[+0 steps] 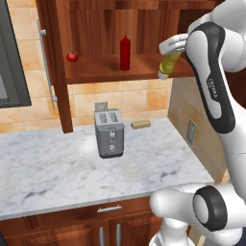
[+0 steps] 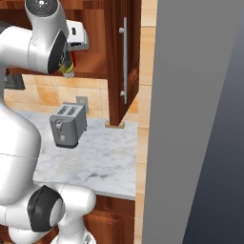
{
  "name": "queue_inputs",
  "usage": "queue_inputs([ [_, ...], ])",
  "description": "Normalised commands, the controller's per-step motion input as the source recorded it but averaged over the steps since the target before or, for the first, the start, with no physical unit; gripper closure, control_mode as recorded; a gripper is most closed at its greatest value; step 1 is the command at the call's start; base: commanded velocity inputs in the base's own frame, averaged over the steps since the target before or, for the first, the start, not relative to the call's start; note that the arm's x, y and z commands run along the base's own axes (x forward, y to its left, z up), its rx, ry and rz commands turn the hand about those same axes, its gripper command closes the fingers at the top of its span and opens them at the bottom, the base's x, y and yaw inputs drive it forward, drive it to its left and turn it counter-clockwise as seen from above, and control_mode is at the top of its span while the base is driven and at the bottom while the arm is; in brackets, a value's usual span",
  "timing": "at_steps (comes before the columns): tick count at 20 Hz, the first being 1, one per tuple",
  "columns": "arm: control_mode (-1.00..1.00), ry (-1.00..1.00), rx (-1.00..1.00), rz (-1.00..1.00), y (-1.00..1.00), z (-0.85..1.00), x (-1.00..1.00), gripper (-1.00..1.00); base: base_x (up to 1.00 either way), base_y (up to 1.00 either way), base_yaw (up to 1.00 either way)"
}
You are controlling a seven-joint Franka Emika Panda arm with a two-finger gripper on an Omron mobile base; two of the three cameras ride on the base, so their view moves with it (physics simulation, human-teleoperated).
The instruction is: Pick the mustard and ketchup from the counter and place them in the cabinet.
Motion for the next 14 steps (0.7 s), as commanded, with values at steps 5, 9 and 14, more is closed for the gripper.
queue_inputs([
  [5,-1.00,0.00,0.00,0.00,-0.06,-0.01,0.23,1.00,0.00,0.00,0.00],
  [9,-1.00,0.01,0.00,-0.01,0.00,0.00,0.48,1.00,0.00,0.00,0.00],
  [14,-1.00,0.02,0.00,-0.01,0.00,0.00,0.64,1.00,0.00,0.00,0.00],
])
